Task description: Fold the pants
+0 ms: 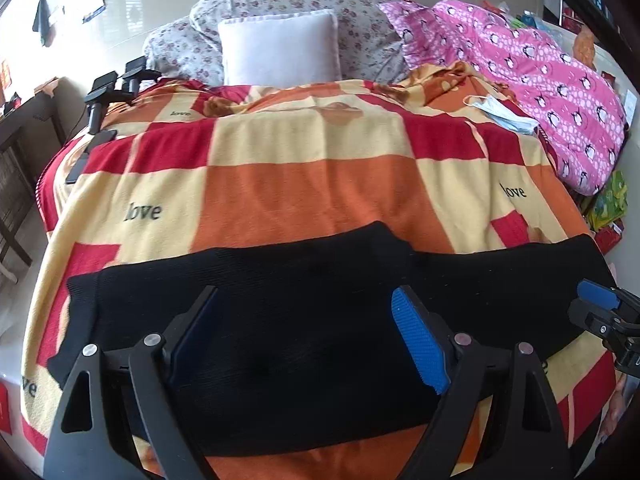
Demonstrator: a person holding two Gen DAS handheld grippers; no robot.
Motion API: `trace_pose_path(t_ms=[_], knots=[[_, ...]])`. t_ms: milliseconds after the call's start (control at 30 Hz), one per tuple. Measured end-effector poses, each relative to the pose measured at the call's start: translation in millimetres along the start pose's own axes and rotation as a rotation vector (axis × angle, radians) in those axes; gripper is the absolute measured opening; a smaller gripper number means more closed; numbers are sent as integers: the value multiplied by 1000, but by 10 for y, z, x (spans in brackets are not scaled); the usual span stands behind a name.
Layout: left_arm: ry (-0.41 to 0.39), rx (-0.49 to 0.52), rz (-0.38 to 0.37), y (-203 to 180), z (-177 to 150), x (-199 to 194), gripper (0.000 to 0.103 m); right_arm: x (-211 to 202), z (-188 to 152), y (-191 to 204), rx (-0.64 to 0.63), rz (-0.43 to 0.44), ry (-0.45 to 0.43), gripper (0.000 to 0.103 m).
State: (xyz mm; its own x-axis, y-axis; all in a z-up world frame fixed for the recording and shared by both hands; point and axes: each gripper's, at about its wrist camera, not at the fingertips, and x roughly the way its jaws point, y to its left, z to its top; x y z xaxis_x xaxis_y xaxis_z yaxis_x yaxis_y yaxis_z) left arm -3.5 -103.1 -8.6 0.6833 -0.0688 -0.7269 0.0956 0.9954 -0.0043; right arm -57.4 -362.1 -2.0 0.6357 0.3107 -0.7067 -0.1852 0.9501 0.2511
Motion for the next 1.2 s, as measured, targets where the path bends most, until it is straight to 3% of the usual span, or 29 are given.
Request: trace_pose_path(t_ms=[367, 800, 1033, 1200], knots=[[28, 75, -45, -420, 53, 213, 86, -60, -87, -489, 85, -76, 3, 71], [64, 160, -92, -863, 125, 363, 86, -425, -229, -779, 125, -129, -15, 72], [69, 215, -150, -1187, 235, 396, 86, -524, -395, -939, 164, -148, -3, 73], [115, 251, -248, -1513, 378, 489, 86, -533, -460, -1080, 210, -151, -6, 74]])
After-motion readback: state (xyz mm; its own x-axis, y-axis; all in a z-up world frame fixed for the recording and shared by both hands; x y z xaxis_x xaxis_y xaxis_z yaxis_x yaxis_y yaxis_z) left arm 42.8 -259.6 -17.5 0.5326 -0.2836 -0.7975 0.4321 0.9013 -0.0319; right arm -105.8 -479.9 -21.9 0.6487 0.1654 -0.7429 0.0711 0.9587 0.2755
